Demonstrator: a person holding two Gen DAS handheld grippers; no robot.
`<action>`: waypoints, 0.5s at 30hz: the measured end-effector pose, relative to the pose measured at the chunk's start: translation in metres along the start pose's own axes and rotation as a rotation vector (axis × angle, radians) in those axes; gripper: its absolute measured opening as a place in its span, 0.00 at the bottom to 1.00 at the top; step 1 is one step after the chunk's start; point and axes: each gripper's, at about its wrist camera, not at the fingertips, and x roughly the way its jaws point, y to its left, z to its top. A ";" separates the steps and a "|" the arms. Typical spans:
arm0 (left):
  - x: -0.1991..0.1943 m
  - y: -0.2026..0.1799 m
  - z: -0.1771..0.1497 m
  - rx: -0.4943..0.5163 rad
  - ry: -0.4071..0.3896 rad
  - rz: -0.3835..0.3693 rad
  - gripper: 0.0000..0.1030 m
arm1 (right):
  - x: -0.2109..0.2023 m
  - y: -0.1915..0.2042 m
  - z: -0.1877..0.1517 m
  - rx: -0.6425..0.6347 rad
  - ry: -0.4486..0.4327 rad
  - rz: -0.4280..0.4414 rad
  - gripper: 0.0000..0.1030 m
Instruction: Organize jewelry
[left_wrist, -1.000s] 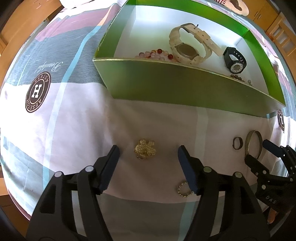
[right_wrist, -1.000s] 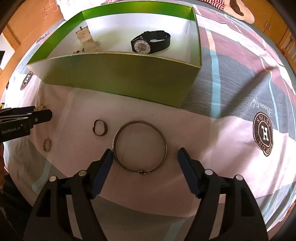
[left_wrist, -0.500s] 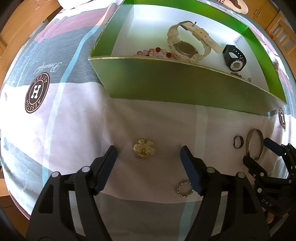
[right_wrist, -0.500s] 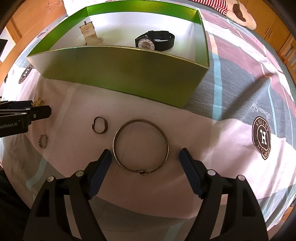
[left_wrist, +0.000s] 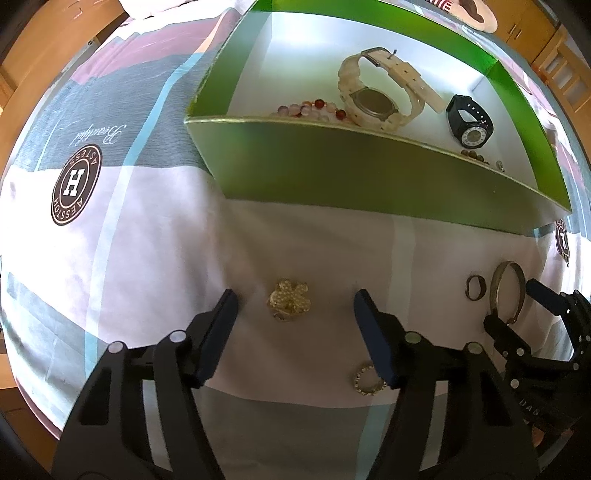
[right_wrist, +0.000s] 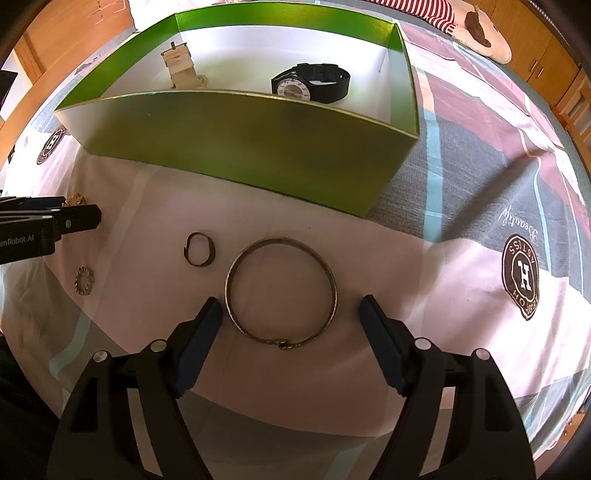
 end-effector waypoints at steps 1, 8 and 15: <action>0.000 0.000 0.001 0.000 -0.002 0.003 0.61 | -0.001 0.001 0.000 -0.003 -0.002 0.005 0.67; -0.004 0.009 0.004 -0.017 -0.007 0.002 0.49 | -0.005 0.005 -0.001 -0.014 -0.010 0.012 0.58; -0.012 0.023 0.006 -0.040 -0.016 -0.012 0.45 | -0.005 0.007 0.000 -0.011 -0.007 0.014 0.59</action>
